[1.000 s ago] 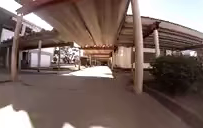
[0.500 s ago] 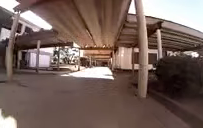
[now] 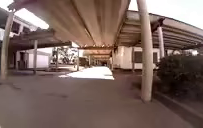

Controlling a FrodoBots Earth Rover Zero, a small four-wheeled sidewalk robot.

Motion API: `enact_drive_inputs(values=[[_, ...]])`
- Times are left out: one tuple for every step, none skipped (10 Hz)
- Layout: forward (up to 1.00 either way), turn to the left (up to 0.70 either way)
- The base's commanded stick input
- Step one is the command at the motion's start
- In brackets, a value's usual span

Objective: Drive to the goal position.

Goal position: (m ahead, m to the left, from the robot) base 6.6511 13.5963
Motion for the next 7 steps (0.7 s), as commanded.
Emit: enact_drive_inputs(values=[[0.50, 0.00], [0.50, 0.00], [0.50, 0.00], [0.50, 0.00], [0.50, 0.00], [0.50, 0.00], [0.50, 0.00]])
